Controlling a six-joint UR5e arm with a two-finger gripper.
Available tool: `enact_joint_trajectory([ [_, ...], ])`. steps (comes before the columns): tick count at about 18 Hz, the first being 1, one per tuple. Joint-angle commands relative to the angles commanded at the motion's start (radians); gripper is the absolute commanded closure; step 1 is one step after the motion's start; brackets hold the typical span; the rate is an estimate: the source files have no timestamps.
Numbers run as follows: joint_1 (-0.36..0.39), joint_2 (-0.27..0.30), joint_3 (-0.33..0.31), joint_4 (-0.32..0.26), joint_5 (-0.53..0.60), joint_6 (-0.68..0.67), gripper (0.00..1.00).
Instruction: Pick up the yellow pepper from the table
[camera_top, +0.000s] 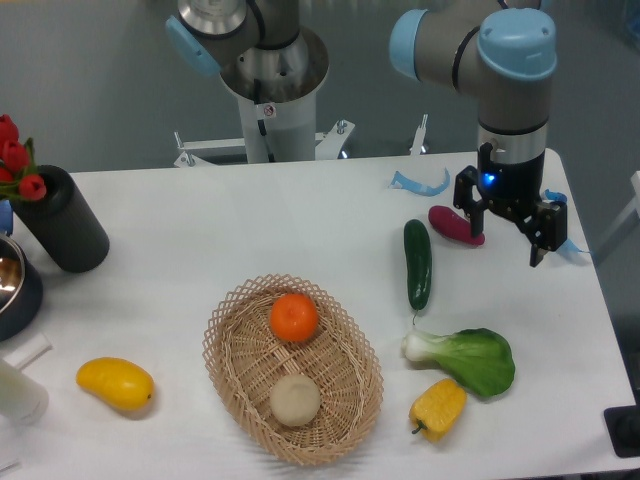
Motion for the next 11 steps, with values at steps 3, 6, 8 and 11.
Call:
enact_joint_trajectory([
  [3,0.0,0.0,0.006,-0.002,0.0,0.005,0.0],
  [6,-0.002,0.002,0.006,-0.003,0.003,-0.005,0.0],
  [8,-0.002,0.0,0.005,-0.002,0.0,-0.005,0.0],
  [11,-0.005,-0.003,-0.005,0.0,-0.005,-0.05,0.0],
])
